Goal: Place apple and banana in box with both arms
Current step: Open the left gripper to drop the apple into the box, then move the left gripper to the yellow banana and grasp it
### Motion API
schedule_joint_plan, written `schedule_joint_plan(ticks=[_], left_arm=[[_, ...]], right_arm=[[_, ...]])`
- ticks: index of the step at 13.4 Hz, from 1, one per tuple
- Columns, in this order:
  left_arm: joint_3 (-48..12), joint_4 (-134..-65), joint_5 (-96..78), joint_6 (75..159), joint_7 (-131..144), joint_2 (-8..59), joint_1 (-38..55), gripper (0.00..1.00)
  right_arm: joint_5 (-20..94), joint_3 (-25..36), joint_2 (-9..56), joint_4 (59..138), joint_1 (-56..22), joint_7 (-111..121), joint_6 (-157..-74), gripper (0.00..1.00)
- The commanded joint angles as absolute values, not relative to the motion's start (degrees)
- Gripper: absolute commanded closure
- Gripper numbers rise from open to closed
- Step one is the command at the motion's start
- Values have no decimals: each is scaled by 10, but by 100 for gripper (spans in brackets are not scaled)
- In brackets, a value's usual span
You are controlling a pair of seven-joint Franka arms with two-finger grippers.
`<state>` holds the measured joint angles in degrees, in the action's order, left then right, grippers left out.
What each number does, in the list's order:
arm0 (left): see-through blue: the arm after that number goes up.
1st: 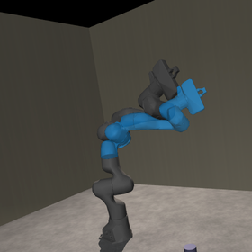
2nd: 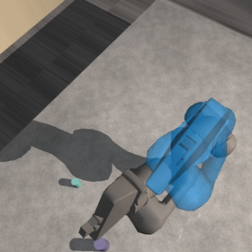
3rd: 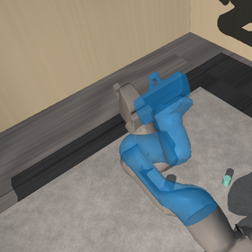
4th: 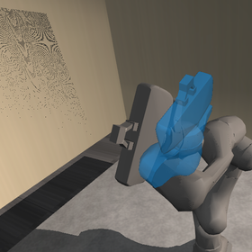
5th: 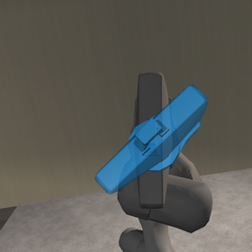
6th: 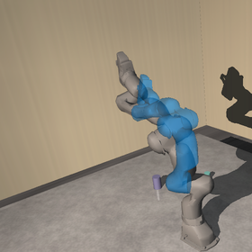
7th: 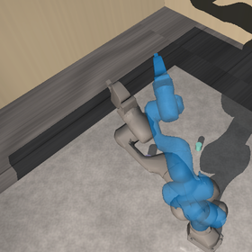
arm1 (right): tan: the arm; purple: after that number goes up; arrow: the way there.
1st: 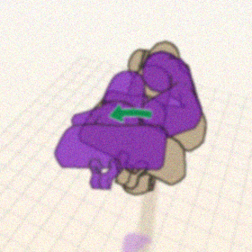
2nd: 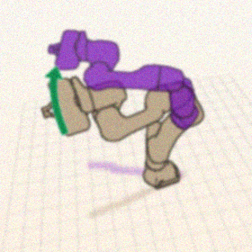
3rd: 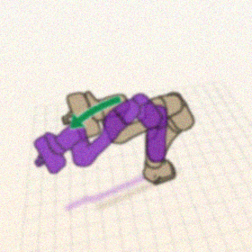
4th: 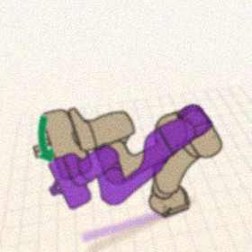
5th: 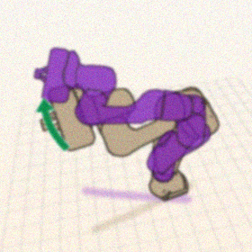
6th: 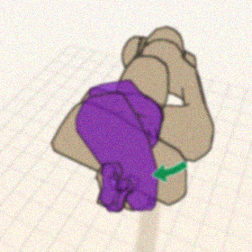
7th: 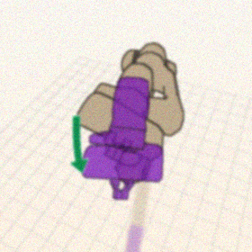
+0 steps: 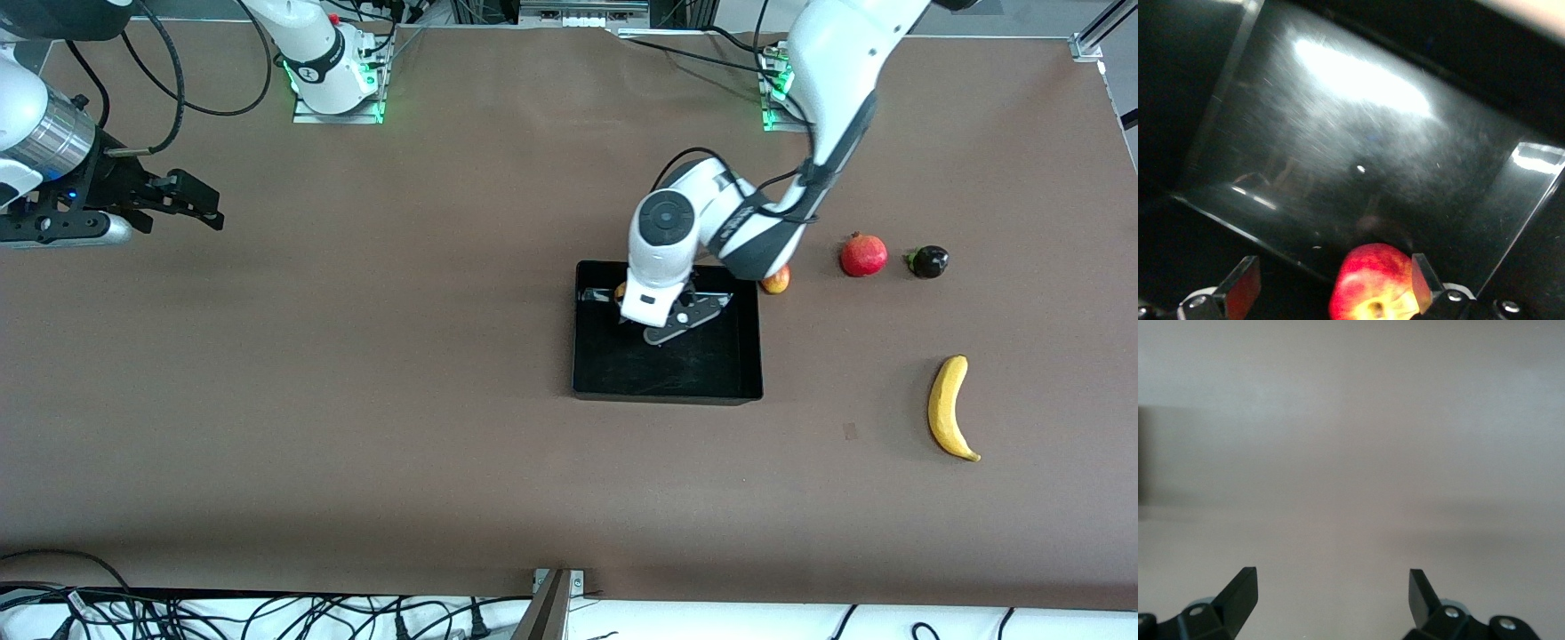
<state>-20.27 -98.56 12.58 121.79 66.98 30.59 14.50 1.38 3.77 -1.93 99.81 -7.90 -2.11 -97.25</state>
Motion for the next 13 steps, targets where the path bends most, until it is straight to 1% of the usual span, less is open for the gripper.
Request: schedule_joint_plan(ticks=[1,4,6,8,10,13], left_arm=[[-182,-958,88,1136,508,263,52,0],[-118,-955,89,1131,272,258,-11,0],[-92,-955,96,1149,98,267,-55,0],[-63,-957,98,1203,-37,291,-90,0],[-59,-957,100,1262,-126,325,-132,0],[-61,-956,143,1347,-165,376,-169,0]], right_arm=[[-5,23,-16,979,-68,-17,-962,0],[-9,25,-15,970,-65,-24,-962,0],[-8,26,-13,969,-62,-25,-965,0],[-7,27,-11,969,-62,-25,-969,0],[-7,27,-11,969,-62,-25,-975,0],[-7,27,-9,969,-62,-25,-981,0]])
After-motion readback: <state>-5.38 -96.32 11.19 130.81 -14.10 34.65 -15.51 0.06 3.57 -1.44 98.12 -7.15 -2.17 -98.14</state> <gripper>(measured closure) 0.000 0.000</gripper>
